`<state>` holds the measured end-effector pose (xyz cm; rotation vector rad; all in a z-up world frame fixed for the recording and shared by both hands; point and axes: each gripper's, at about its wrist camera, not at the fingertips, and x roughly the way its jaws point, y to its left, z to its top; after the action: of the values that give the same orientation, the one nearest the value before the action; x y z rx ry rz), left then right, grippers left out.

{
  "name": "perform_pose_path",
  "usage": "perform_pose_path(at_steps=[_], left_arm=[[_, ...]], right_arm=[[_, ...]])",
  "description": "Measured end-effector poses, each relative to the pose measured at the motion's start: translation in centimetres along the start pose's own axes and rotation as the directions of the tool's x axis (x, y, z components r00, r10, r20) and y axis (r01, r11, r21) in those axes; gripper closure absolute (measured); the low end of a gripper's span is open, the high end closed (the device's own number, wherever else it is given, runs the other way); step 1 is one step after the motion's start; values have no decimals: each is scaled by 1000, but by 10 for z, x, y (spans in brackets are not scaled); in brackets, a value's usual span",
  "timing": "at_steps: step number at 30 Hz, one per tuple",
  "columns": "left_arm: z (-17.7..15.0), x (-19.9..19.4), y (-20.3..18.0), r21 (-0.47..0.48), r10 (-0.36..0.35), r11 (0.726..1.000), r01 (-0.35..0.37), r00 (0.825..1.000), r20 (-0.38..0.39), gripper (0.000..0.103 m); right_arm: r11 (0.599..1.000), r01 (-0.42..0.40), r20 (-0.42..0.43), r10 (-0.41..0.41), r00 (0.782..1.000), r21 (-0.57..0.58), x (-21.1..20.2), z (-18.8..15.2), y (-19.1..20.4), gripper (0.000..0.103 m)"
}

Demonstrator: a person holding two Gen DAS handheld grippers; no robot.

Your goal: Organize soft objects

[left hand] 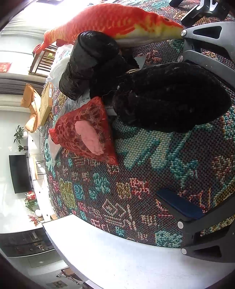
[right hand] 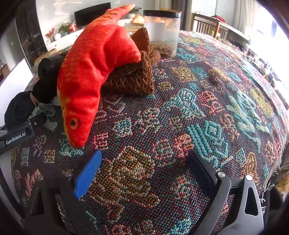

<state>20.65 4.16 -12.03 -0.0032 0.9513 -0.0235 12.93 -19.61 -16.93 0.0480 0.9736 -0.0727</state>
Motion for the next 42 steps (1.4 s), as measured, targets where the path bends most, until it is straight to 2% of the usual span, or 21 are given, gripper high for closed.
perform_pose_path(at_steps=[42], left_arm=[[2,2,1,0,1,1000,-1,1000,0,0]], right_arm=[[1000,1,1,-1,1000,-3,0,0,0,5]])
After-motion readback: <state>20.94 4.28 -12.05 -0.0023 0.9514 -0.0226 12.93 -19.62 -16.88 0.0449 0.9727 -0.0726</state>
